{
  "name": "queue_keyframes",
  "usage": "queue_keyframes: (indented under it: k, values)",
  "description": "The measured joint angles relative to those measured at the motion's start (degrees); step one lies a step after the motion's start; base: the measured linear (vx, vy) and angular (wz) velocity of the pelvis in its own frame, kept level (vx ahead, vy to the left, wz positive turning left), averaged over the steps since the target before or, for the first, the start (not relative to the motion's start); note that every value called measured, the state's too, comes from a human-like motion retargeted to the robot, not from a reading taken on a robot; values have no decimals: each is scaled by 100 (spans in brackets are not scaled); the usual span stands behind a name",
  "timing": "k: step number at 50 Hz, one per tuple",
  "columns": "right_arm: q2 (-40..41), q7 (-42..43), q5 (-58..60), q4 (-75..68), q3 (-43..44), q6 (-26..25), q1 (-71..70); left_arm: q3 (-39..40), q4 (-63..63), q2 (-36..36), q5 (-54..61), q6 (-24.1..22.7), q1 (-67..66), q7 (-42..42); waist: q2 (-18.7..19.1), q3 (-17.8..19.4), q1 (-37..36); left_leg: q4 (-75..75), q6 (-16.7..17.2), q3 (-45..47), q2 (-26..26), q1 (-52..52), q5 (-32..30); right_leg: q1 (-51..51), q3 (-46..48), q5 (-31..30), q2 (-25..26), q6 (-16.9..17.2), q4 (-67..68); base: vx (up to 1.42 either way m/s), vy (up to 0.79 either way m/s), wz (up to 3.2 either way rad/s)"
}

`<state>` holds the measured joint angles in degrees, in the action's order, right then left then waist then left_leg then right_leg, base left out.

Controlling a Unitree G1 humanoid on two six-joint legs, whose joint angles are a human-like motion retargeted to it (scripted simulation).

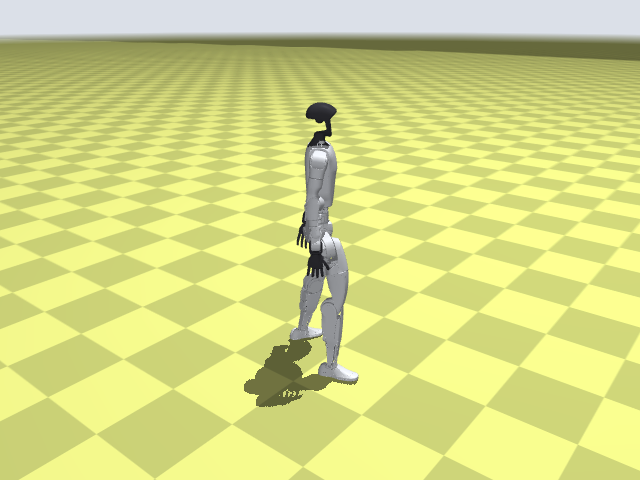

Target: Kungfu

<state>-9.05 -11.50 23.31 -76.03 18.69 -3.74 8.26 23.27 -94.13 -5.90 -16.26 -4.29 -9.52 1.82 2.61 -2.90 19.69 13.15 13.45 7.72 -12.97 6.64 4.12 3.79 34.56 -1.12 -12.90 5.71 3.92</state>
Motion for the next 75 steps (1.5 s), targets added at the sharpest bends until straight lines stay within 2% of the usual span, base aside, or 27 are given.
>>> queue_keyframes:
  k: [4,7,11,15,18,20,22,23,27,30,33,35,38,40,45,47,50,52,57,60,63,66,69,72,75]
  values:
    - [-62,27,-347,275,151,126,60,-331,287,-181,-302,55,167,103,-237,14,-685,-91,68,130,170,-181,-91,94,-381,-138,-119,62,6,-1,11,-63]
    - [-77,121,-538,395,288,221,57,-606,480,-347,-979,12,351,349,-255,6,-628,83,-31,-266,334,5,160,19,-130,-204,-218,136,-17,-1,25,60]
    - [-109,68,-661,458,320,280,51,-832,816,-416,-1580,-99,512,321,-338,-76,-691,-2,-477,43,530,-7,629,100,-182,-481,-422,309,-43,7,40,3]
    - [-97,42,-471,480,213,378,-75,-903,1061,-428,-1678,-350,689,10,-381,-11,-547,-123,-636,100,833,-56,828,234,-345,-1113,-623,672,-147,1,51,-17]
    - [-49,237,-277,397,44,636,-168,-964,1078,-530,-1682,-480,828,-301,-379,81,-423,-204,-722,272,917,-82,850,261,-514,-1541,-687,921,-290,-12,48,-24]
    - [-19,381,-72,274,-88,912,-165,-1024,1026,-645,-1705,-513,876,-491,-276,89,-271,-278,-816,253,943,-69,833,251,-742,-1133,-627,750,-170,-1,40,11]
    - [49,594,81,83,-284,1077,-139,-1034,954,-784,-1794,-476,854,-546,-120,12,-174,-360,-874,226,851,31,759,360,-1227,-396,-274,222,112,2,24,-9]
    - [89,707,119,-38,-372,1106,-136,-1025,927,-853,-1846,-449,830,-551,-83,-34,-161,-395,-906,267,833,76,729,417,-1416,-115,-115,105,254,-2,20,-21]
    - [300,1140,-66,-657,-610,1175,-209,-916,862,-1093,-1952,-330,710,-620,-56,-69,-20,-629,-995,382,890,63,614,427,-1836,600,452,78,693,-6,15,-9]
    - [489,1207,-501,-1050,-730,1152,-248,-744,783,-1221,-1950,-249,617,-803,-134,-69,-62,-841,-1048,540,1038,-74,557,316,-2238,645,833,183,870,-1,9,-34]
    - [704,850,-941,-1125,-609,880,-144,-479,686,-1241,-1954,-89,514,-915,-150,-105,-192,-880,-1078,681,1049,-120,553,90,-2099,1030,998,-378,724,2,3,-25]
    - [798,526,-1116,-1076,-510,702,-39,-329,623,-1197,-1815,14,446,-871,-246,-135,-153,-869,-1111,634,1184,-144,531,-192,-1367,886,825,-611,287,0,-1,42]
    - [720,73,-857,-1008,-516,588,27,-209,505,-1018,-1196,98,406,-770,-367,-86,-261,-866,-1161,654,1302,-216,464,-372,-1440,822,830,-511,60,-5,4,4]
    - [626,112,-521,-871,-524,573,48,-114,414,-790,-620,34,398,-709,-355,-18,-296,-827,-1145,638,1300,-222,460,-386,-1576,794,812,-360,24,-9,10,-43]
    - [405,500,-228,-593,-654,645,-68,297,255,-233,674,-291,259,-940,-255,-1,-227,-900,-1187,937,1246,-297,488,-234,-1902,714,948,-530,75,-6,6,-63]
    - [433,448,-431,-477,-422,754,-127,497,213,-131,1028,-357,283,-1111,-252,0,-85,-896,-1192,919,1253,-276,462,-225,-1868,706,947,-539,69,-14,0,16]
    - [547,171,-1468,-247,52,1105,-171,886,186,-42,1666,-416,445,-1122,-293,37,-90,-833,-1155,910,1215,-235,426,-231,-1851,701,916,-512,79,-12,-3,9]
    - [590,-149,-2616,-63,275,1264,-160,1081,269,-18,2432,-467,536,-1177,-314,24,-218,-812,-1159,943,1190,-214,410,-198,-1903,688,933,-549,95,-6,-4,-18]
    - [646,-838,-5188,219,990,1418,-384,1943,817,103,4777,-462,752,-1834,-291,18,-268,-669,-1164,924,1103,-45,383,-62,-1961,680,980,-699,173,-13,0,-10]
    - [595,-1264,-6614,289,1455,1394,-600,2561,1159,124,6358,-295,991,-2400,-253,100,-248,-529,-1141,902,1015,65,366,-16,-1890,734,993,-779,221,-18,2,5]
    - [613,-1627,-7973,375,2094,1362,-744,3274,1472,130,7847,-192,1271,-2728,-180,96,-344,-464,-1161,914,918,157,303,-69,-1516,1194,1016,-1194,145,-16,-3,5]
    - [632,-1785,-9214,452,2842,1317,-835,3886,1666,54,9023,-236,1542,-2742,-160,-47,-261,-542,-1297,1344,897,172,694,-190,-851,1538,953,-1348,-68,-9,-7,62]
    - [621,-1800,-10272,459,3446,1329,-899,4146,1739,-84,9570,-281,1728,-2577,-207,-124,-133,-580,-1336,1682,857,198,976,-174,-421,1438,798,-1250,-85,-10,-8,78]
    - [549,-1736,-10961,390,3726,1345,-958,4133,1805,-239,9622,-335,1816,-2422,-271,-7,-147,-530,-1337,1707,843,252,834,-142,-462,1131,753,-1158,-35,-12,-5,23]
    - [470,-1745,-11062,281,3817,1274,-963,4122,1884,-335,9438,-310,1848,-2425,-312,75,-197,-486,-1309,1604,834,271,663,-145,-525,852,746,-1054,-33,-10,-5,-8]
